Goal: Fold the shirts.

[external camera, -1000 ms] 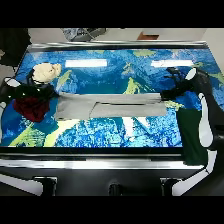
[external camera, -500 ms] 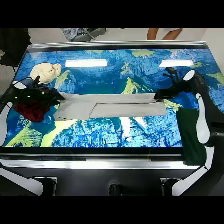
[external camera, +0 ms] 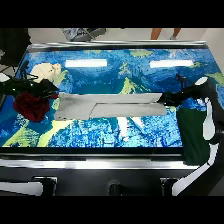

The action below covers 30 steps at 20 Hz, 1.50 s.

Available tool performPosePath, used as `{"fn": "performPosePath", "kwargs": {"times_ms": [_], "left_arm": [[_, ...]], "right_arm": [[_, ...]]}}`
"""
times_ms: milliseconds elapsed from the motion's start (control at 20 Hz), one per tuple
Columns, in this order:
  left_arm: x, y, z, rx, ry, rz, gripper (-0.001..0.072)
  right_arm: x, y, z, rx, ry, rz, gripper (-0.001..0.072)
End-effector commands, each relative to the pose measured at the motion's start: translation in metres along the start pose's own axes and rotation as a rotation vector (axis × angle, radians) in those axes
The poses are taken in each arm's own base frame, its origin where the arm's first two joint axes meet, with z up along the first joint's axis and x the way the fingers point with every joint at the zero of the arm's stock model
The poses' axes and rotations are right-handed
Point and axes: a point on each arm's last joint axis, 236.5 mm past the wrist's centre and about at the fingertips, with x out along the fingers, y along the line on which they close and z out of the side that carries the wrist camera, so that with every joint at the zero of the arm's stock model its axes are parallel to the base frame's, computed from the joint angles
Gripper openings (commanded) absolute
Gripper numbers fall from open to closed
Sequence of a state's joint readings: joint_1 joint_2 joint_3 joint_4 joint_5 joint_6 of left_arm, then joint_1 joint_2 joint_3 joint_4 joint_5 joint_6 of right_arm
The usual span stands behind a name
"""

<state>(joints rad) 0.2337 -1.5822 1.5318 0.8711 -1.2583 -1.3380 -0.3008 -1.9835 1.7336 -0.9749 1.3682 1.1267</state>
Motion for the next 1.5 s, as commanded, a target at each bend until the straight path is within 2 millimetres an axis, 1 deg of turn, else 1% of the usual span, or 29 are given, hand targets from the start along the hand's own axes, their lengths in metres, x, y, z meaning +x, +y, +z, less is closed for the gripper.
{"fn": "performPosePath", "kwargs": {"times_ms": [0, 50, 100, 150, 200, 250, 350, 400, 450, 500, 550, 600, 750, 900, 1050, 1200, 1300, 1350, 1400, 1450], "left_arm": [[-0.017, -0.052, -0.004, 0.117, -0.030, -0.040, 0.0450], [-0.014, -0.064, -0.008, 0.141, -0.022, -0.051, 0.0450], [-0.009, -0.074, -0.013, 0.160, -0.008, -0.060, 0.0450], [-0.002, -0.083, -0.019, 0.177, 0.011, -0.069, 0.0449], [0.008, -0.091, -0.026, 0.192, 0.033, -0.079, 0.0448], [0.020, -0.099, -0.034, 0.204, 0.060, -0.088, 0.0427], [0.052, -0.114, -0.057, 0.224, 0.116, -0.103, 0.0126], [0.073, -0.122, -0.070, 0.235, 0.140, -0.108, 0.0086], [0.095, -0.131, -0.084, 0.241, 0.168, -0.113, 0.0077], [0.116, -0.141, -0.099, 0.240, 0.201, -0.123, 0.0029], [0.135, -0.154, -0.112, 0.236, 0.223, -0.150, 0.0030], [0.155, -0.172, -0.123, 0.208, 0.233, -0.197, 0.0029], [0.199, -0.220, -0.138, 0.072, 0.220, -0.329, 0.0027], [0.228, -0.259, -0.153, -0.004, 0.246, -0.423, 0.0026], [0.256, -0.298, -0.180, -0.046, 0.310, -0.488, 0.0026], [0.283, -0.319, -0.206, -0.088, 0.362, -0.490, 0.0026], [0.296, -0.330, -0.215, -0.086, 0.363, -0.502, 0.0028], [0.297, -0.335, -0.215, -0.034, 0.352, -0.527, 0.0028], [0.291, -0.333, -0.213, 0.019, 0.357, -0.546, 0.0027], [0.279, -0.330, -0.208, 0.061, 0.375, -0.569, 0.0026]], "right_arm": [[0.030, 0.018, -0.003, 0.066, 0.038, 0.079, 0.0682], [0.036, 0.024, -0.004, 0.056, 0.045, 0.078, 0.0601], [0.039, 0.027, 0.000, 0.043, 0.037, 0.071, 0.0380], [0.037, 0.031, 0.002, 0.040, 0.026, 0.076, 0.0124], [0.030, 0.039, 0.007, 0.023, 0.004, 0.092, 0.0085], [0.019, 0.046, 0.011, -0.007, -0.019, 0.092, 0.0058], [-0.013, 0.064, 0.021, -0.070, -0.080, 0.067, 0.0045], [-0.032, 0.077, 0.024, -0.106, -0.109, 0.063, 0.0045], [-0.051, 0.091, 0.023, -0.135, -0.128, 0.060, 0.0044], [-0.068, 0.103, 0.020, -0.165, -0.139, 0.059, 0.0044], [-0.084, 0.116, 0.015, -0.199, -0.149, 0.058, 0.0044], [-0.100, 0.128, 0.010, -0.226, -0.159, 0.055, 0.0044], [-0.144, 0.163, -0.008, -0.298, -0.189, 0.046, 0.0044], [-0.176, 0.190, -0.033, -0.342, -0.194, 0.042, 0.0044], [-0.199, 0.210, -0.054, -0.365, -0.197, 0.035, 0.0044], [-0.220, 0.223, -0.063, -0.385, -0.248, 0.002, 0.0044], [-0.229, 0.229, -0.066, -0.394, -0.276, -0.011, 0.0045], [-0.230, 0.229, -0.065, -0.395, -0.283, -0.014, 0.0045], [-0.230, 0.227, -0.061, -0.392, -0.295, -0.020, 0.0045], [-0.231, 0.227, -0.055, -0.386, -0.316, -0.019, 0.0045]]}}
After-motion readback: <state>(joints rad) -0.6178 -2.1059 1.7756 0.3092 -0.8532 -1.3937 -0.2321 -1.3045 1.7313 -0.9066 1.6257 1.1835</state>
